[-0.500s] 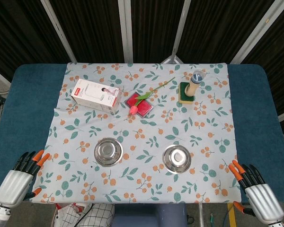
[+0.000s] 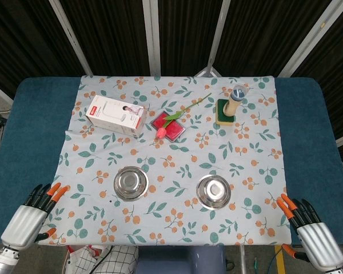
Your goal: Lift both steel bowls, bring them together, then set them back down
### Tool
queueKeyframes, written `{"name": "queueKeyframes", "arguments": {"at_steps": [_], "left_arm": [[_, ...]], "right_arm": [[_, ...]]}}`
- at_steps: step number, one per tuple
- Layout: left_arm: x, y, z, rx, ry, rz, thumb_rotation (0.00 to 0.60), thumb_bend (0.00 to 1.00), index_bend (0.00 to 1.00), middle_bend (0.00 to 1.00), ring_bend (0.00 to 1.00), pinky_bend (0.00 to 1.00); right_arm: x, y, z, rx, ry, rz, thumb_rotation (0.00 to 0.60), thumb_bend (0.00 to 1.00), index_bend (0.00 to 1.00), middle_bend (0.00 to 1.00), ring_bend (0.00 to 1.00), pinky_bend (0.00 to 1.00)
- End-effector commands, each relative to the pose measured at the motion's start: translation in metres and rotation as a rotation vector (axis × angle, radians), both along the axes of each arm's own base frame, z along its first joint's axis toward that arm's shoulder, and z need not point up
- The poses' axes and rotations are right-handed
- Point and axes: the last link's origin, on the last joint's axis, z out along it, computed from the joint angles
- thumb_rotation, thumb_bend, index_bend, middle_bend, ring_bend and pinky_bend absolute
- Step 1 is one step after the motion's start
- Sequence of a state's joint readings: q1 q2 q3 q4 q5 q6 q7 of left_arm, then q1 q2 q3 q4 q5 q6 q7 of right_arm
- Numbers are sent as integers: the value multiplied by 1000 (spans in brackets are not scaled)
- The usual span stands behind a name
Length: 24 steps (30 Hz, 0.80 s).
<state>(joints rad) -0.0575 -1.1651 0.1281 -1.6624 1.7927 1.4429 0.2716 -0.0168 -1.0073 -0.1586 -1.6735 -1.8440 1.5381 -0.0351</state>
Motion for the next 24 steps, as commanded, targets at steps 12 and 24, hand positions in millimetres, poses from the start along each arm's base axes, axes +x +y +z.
{"name": "queueKeyframes", "arguments": {"at_steps": [12,24], "left_arm": [[61,58,-56,-76,-31,-46,600,122,0,0,0,2],[105,109,-116,-160,13,-52,600,131,0,0,0,2]], "right_arm": [[-8,-14,0,15,-12,-41,600,193,0,0,0,0],[-12,-25,-3,27,-18,-69,600,193,0,0,0,0]]}}
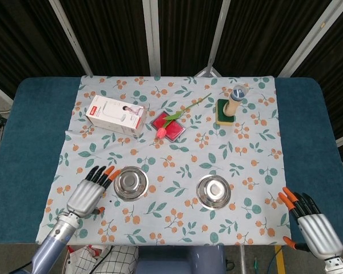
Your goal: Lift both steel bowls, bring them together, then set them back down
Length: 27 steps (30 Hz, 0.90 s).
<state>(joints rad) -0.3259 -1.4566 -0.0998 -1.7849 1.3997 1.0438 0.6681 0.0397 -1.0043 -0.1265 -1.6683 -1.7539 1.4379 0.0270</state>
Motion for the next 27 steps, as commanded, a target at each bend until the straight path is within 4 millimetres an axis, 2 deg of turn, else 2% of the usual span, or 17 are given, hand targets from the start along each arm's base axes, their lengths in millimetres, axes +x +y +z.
{"name": "queueKeyframes", "arguments": {"at_steps": [1,12,18,23,25,27], "left_arm": [[19,18,-22,-28,9,-13,600,131,0,0,0,2],[46,38,-52,-56,34,-17,600,131,0,0,0,2],[50,45,-60,-64,49,3,600,143,0,0,0,8],[49,48,-66,-76,72,25,600,173,19,50,1,122],[49,48,-67,-77,80,28,600,186,59,93,22,172],[49,48,-70,-79,93,30,600,210,133,172,85,258]], "right_arm": [[-2,-2,1,-3,-2,-9,600,193,0,0,0,0],[-6,-6,8,-17,-17,-39,600,194,0,0,0,0],[-8,-7,13,-30,-26,-43,600,193,0,0,0,0],[-9,-8,16,-37,-35,-48,600,193,0,0,0,0],[-9,-8,17,-38,-37,-49,600,193,0,0,0,0],[-9,-8,17,-39,-40,-49,600,194,0,0,0,0]]}}
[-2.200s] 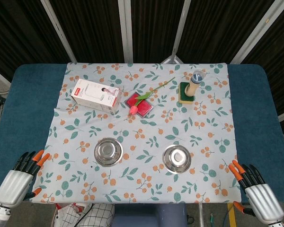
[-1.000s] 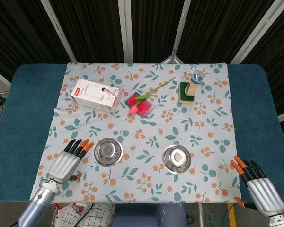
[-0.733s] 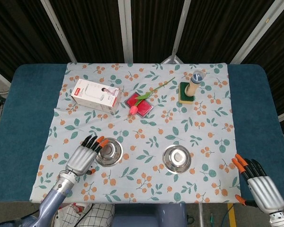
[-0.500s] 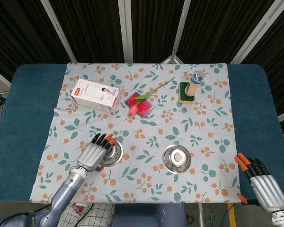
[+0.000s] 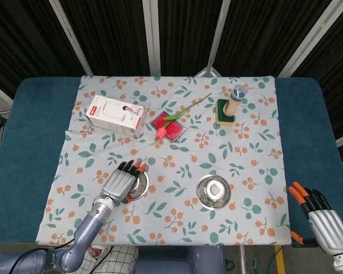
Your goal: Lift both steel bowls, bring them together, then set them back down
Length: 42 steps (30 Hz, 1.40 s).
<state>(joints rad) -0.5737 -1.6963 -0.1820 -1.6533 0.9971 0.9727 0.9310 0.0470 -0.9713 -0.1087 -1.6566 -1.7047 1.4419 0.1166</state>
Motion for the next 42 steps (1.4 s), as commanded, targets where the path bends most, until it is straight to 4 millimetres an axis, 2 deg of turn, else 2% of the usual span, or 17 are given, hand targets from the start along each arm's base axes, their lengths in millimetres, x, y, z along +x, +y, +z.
{"name": "queueKeyframes", "arguments": {"at_steps": [1,3,5,8,12,16,20,22,27,30,33,37,42], "left_arm": [[0,1,-4,-3,16,2,600,223,184,222,131,307],[1,1,-6,-9,23,9,600,261,333,378,267,449],[2,1,-7,-12,24,8,600,288,407,465,340,530],[6,1,-6,8,22,-5,600,331,466,543,409,609],[8,0,-2,40,9,-25,600,373,501,594,457,656],[9,-1,4,59,-11,-44,600,400,515,620,483,686],[10,-3,21,69,-73,-64,600,414,515,622,485,688],[11,-4,32,64,-107,-73,600,416,516,622,485,688],[9,-6,76,67,-231,-100,600,422,516,619,485,688],[4,-4,97,101,-286,-112,600,432,515,619,485,688],[-3,-2,114,125,-330,-110,600,438,515,619,484,688],[-8,3,130,134,-388,-99,600,442,507,616,483,688],[-15,10,138,156,-417,-95,600,449,493,610,481,688]], "right_arm": [[0,1,1,-2,-3,-1,600,194,0,0,0,0],[0,2,2,-4,-7,-1,600,193,0,0,0,0],[0,2,2,-4,-9,-2,600,193,0,0,0,0],[0,3,3,-3,-9,-2,600,193,0,0,0,0],[-1,5,3,-5,-7,-4,600,193,0,0,0,0],[-1,5,2,-8,1,-6,600,193,0,0,0,0],[-1,5,0,-8,5,2,600,193,0,0,0,0],[-1,3,-2,-10,12,6,600,193,0,0,0,0],[5,-10,-16,26,46,43,600,193,0,0,0,0],[18,-19,-29,76,61,94,600,194,0,0,0,0],[40,-30,-46,132,56,158,600,194,0,0,0,0],[69,-45,-72,199,45,215,600,193,0,0,0,0],[89,-63,-97,251,57,236,600,193,0,0,0,0]]}}
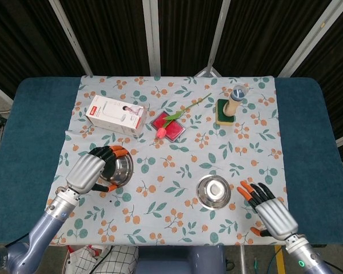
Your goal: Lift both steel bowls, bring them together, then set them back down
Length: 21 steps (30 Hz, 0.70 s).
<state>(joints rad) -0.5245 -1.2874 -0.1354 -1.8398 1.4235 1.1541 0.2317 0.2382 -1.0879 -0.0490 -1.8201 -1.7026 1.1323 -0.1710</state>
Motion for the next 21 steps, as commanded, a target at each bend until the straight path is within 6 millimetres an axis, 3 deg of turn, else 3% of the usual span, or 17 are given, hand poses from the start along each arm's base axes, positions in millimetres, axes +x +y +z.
{"name": "queueKeyframes", "arguments": {"at_steps": [1,10,21], "left_arm": [[-7,6,9,23,-12,1,600,451,492,610,481,688],[-19,16,8,26,0,6,600,453,492,609,480,688],[-23,22,6,31,15,-7,600,457,492,610,480,688]], "right_arm": [[25,-21,-23,23,8,35,600,193,0,0,0,0],[45,-46,-60,72,62,40,600,193,0,0,0,0],[51,-66,-80,101,97,37,600,193,0,0,0,0]]}}
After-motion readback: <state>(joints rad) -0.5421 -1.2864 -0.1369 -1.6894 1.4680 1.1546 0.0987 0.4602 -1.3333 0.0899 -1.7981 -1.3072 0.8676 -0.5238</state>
